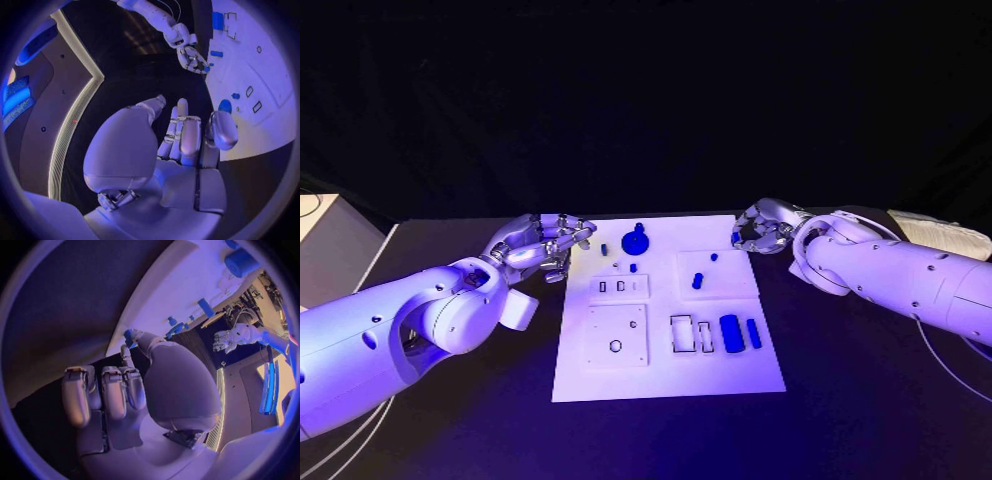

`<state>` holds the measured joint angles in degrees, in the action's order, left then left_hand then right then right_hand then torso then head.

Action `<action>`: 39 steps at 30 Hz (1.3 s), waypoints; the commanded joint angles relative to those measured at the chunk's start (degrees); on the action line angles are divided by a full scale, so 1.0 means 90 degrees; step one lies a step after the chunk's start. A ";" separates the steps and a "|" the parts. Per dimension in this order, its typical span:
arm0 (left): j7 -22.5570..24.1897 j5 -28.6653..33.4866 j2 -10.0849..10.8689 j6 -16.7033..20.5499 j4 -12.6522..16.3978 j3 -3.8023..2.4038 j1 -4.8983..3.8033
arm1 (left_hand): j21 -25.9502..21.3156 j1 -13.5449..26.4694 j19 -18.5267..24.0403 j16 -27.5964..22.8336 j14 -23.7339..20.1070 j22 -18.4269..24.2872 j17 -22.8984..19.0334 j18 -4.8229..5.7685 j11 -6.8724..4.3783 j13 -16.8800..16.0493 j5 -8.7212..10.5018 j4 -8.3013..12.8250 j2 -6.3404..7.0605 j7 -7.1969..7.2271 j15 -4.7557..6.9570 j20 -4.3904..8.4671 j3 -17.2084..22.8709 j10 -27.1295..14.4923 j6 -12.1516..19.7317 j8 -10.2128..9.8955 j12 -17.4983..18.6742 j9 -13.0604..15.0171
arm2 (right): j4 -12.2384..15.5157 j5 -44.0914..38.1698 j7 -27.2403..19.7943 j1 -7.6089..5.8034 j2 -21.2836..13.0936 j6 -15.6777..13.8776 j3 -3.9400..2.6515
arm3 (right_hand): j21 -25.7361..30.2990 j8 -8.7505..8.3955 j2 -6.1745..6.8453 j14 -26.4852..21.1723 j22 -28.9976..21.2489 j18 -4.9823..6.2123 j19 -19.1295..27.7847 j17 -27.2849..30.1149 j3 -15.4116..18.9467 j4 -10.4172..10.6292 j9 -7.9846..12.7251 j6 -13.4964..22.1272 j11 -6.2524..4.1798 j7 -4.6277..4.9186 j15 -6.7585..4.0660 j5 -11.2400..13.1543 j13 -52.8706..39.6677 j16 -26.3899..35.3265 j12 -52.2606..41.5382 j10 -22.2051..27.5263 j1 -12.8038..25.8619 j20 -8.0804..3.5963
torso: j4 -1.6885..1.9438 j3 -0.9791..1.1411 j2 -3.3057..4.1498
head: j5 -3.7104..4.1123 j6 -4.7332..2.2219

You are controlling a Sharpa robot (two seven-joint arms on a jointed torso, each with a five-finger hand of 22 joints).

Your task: Assemble the parts on the task board

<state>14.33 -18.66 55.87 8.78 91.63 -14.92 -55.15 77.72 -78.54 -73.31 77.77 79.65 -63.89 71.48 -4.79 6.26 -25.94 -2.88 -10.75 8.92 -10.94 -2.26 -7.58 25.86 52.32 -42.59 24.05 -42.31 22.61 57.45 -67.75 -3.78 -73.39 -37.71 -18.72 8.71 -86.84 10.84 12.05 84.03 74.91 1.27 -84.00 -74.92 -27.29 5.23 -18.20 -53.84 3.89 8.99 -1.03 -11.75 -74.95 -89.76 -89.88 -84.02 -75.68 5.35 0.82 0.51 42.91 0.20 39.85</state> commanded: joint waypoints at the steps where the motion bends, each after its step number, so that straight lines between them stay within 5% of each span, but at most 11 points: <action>1: 0.0024 0.0013 -0.0004 -0.0106 0.0022 -0.0005 0.0000 | 0.0023 -0.0002 -0.0041 0.0028 0.0056 0.0001 -0.0006 -0.0063 0.0013 0.0006 0.0008 0.0010 -0.0021 -0.0026 0.0001 -0.0019 0.0021 0.0034 0.0031 0.0024 0.0029 0.0009 | -0.0006 -0.0065 -0.0004 0.0008 0.0010 0.0117 0.0004 | 0.0016 0.0001 -0.0023 0.0649 0.1434 -0.0043 -0.0420 -0.1619 -0.0020 0.0027 -0.0011 -0.0035 0.0050 -0.0013 0.0020 0.0032 -0.1672 -0.0003 -0.0014 -0.0665 0.0058 -0.0003 | -0.0001 0.0001 0.0000 | 0.0003 0.0005; 29: 0.0015 0.0013 0.0006 -0.0116 0.0011 -0.0005 0.0000 | 0.0017 0.0009 -0.0037 0.0019 0.0052 0.0014 -0.0019 -0.0065 0.0012 0.0021 0.0007 0.0003 -0.0036 -0.0028 0.0000 -0.0021 0.0025 0.0052 0.0023 0.0031 0.0029 0.0010 | 0.0184 -0.0065 0.0143 0.0019 -0.0055 -0.0499 0.0006 | -0.0038 0.0274 -0.0206 0.0651 0.1478 -0.0057 -0.0461 -0.1629 -0.0074 0.0090 -0.0140 -0.0423 -0.0099 -0.0192 -0.0102 0.0084 -0.1672 -0.0007 -0.0014 -0.0665 0.0173 -0.0089 | 0.0001 -0.0006 -0.0011 | -0.0008 -0.0007; 39: -0.0003 0.0013 0.0015 -0.0101 -0.0027 -0.0005 -0.0001 | 0.0017 0.0009 -0.0037 0.0019 0.0052 0.0014 -0.0019 -0.0065 0.0012 0.0021 0.0007 0.0003 -0.0036 -0.0028 0.0000 -0.0021 0.0025 0.0052 0.0023 0.0031 0.0029 0.0010 | 0.0648 -0.0006 0.0483 -0.0118 -0.0234 -0.0477 0.0003 | -0.0040 0.0281 -0.0189 0.0651 0.1480 -0.0057 -0.0463 -0.1625 -0.0066 0.0082 -0.0145 -0.0422 -0.0108 -0.0201 -0.0110 0.0097 -0.1672 -0.0005 -0.0014 -0.0665 0.0177 -0.0098 | -0.0029 -0.0025 -0.0064 | -0.0009 -0.0013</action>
<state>14.15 -18.66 56.06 8.70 91.35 -14.94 -55.15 77.72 -78.54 -73.31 77.77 79.65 -63.82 71.36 -4.79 6.26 -25.83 -2.88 -10.75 8.92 -10.94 -2.26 -7.58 25.86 52.32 -42.59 24.05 -42.31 22.60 62.71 -67.68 -1.34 -74.27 -39.72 -22.72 8.76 -86.84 13.05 10.56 84.03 74.94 1.27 -84.00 -74.91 -27.92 5.86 -19.46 -57.30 3.47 7.38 -1.45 -11.17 -74.92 -89.76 -89.88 -84.02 -74.19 4.92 0.69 0.37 42.54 0.12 39.70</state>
